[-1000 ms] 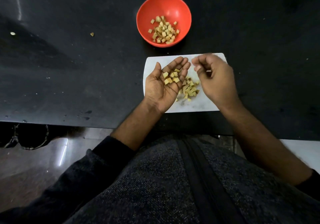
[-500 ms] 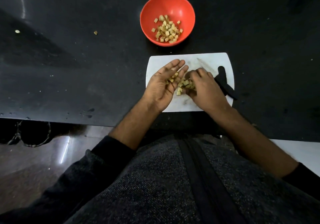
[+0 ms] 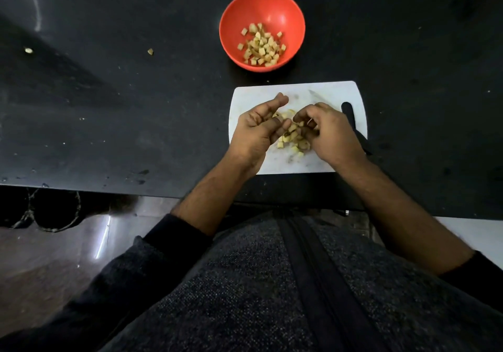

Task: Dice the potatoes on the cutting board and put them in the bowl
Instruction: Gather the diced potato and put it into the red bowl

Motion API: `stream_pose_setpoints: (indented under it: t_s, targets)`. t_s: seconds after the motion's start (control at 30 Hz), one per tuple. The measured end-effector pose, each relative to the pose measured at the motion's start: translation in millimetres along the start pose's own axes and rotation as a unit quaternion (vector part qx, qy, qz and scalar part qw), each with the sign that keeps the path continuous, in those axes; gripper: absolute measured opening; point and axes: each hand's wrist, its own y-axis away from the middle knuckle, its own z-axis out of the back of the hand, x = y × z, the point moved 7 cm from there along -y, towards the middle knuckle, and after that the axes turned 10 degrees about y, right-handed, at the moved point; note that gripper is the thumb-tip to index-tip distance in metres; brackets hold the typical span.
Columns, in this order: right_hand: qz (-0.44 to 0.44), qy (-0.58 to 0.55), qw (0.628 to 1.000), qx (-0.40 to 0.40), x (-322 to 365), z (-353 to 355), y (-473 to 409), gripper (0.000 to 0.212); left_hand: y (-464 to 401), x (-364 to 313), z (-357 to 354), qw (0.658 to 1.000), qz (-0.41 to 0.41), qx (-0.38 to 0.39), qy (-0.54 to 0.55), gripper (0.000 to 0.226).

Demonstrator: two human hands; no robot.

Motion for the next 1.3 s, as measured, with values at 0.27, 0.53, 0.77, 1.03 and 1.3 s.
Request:
stream_pose_setpoints:
  t_s: [0.27,0.53,0.77,1.03,1.3]
  targets:
    - [0.051,0.141,0.988,0.043,17,-8,1,0.045,0,-4,12,0.999,-0.013,-0.035,0.027,0.033]
    - [0.06,0.131,0.989,0.047,15,-13,-1,0.024,6,-8,19,0.981,0.015,-0.069,0.178,0.032]
    - [0.128,0.243,0.958,0.081,20,-7,14,0.055,6,-5,23,0.969,0.035,-0.069,0.235,0.043]
    - [0.093,0.254,0.961,0.057,21,-16,5,0.041,3,0,17,0.974,0.051,-0.054,0.216,0.04]
    - [0.061,0.142,0.988,0.03,13,-6,-1,0.019,1,2,16,0.979,0.058,-0.055,0.188,0.037]
